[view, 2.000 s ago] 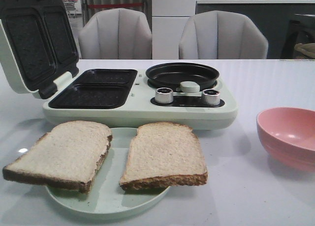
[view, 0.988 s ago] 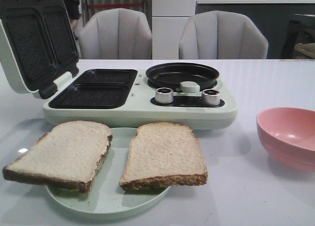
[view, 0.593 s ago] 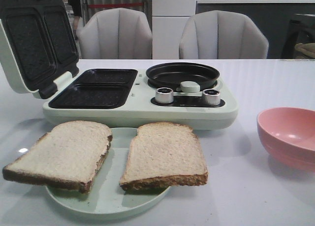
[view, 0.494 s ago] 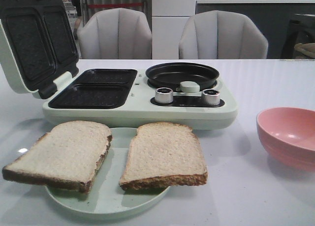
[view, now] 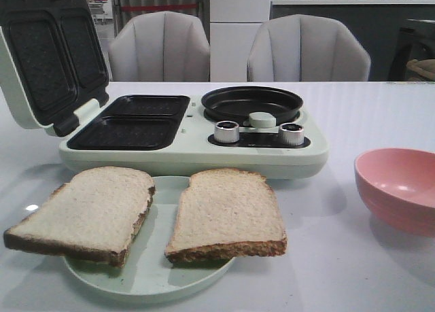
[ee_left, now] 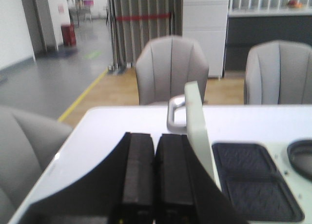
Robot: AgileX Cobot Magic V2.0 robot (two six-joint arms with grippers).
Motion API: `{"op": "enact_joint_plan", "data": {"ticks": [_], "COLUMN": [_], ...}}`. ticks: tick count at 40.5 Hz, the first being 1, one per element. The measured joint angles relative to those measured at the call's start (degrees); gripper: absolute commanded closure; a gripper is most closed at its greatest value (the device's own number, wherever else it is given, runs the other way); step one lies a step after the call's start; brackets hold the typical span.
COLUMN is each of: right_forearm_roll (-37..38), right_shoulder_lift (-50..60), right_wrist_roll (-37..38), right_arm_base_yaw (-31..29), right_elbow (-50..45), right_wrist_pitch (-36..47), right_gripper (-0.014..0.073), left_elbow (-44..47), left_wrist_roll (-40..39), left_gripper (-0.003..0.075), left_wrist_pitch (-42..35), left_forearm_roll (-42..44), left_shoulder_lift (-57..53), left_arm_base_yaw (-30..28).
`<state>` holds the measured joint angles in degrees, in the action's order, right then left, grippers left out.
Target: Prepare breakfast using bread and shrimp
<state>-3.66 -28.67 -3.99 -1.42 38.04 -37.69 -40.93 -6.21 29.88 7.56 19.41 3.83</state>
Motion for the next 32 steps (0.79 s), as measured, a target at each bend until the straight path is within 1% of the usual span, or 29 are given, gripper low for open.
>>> {"op": "enact_joint_plan", "data": {"ticks": [6, 13, 15, 17, 18, 20, 21, 23, 24, 26, 27, 29, 32], "right_forearm_roll": [0.00, 0.00, 0.00, 0.00, 0.00, 0.00, 0.00, 0.00, 0.00, 0.00, 0.00, 0.00, 0.00], "right_shoulder_lift": [-5.81, -10.99, -12.13, -12.83, -12.96, -13.32, -13.34, -13.44, -13.44, -13.44, -13.44, -13.44, -13.44], "right_wrist_roll": [0.00, 0.00, 0.00, 0.00, 0.00, 0.00, 0.00, 0.00, 0.00, 0.00, 0.00, 0.00, 0.00], "right_arm_base_yaw": [0.00, 0.00, 0.00, 0.00, 0.00, 0.00, 0.00, 0.00, 0.00, 0.00, 0.00, 0.00, 0.00], "right_elbow": [-0.21, -0.31, -0.26, -0.26, -0.26, -0.26, -0.26, -0.26, -0.26, -0.26, -0.26, -0.26, -0.26], "right_wrist_pitch": [-1.09, -1.09, -1.09, -1.09, -1.09, -1.09, -1.09, -1.09, -1.09, -1.09, -1.09, -0.81, -0.31], "right_gripper": [0.0547, 0.0547, 0.0531, 0.0484, 0.0445, 0.0361, 0.0322, 0.0218, 0.0184, 0.0123, 0.0101, 0.0084, 0.0088], "left_elbow": [3.09, 6.94, 7.59, 7.83, 7.96, 7.94, 7.97, 7.97, 7.97, 7.97, 7.97, 7.97, 7.97], "left_wrist_roll": [0.00, 0.00, 0.00, 0.00, 0.00, 0.00, 0.00, 0.00, 0.00, 0.00, 0.00, 0.00, 0.58], "left_gripper": [0.0621, 0.0619, 0.0605, 0.0547, 0.0512, 0.0411, 0.0347, 0.0246, 0.0202, 0.0154, 0.0146, 0.0150, 0.0151], "left_wrist_pitch": [2.30, 2.38, 2.55, 3.09, 3.23, 3.80, 3.95, 4.05, 4.05, 4.05, 4.05, 4.08, 4.18], "left_forearm_roll": [-0.11, -0.11, -0.11, -0.11, -0.11, -0.11, -0.11, -0.11, -0.11, -0.11, -0.11, -0.11, -0.11], "left_shoulder_lift": [2.17, 3.63, 3.84, 4.27, 4.54, 5.14, 5.49, 5.98, 6.25, 6.79, 6.94, 7.36, 7.87], "left_arm_base_yaw": [0.00, 0.00, 0.00, 0.00, 0.00, 0.00, 0.00, 0.00, 0.00, 0.00, 0.00, 0.40, 2.07]}}
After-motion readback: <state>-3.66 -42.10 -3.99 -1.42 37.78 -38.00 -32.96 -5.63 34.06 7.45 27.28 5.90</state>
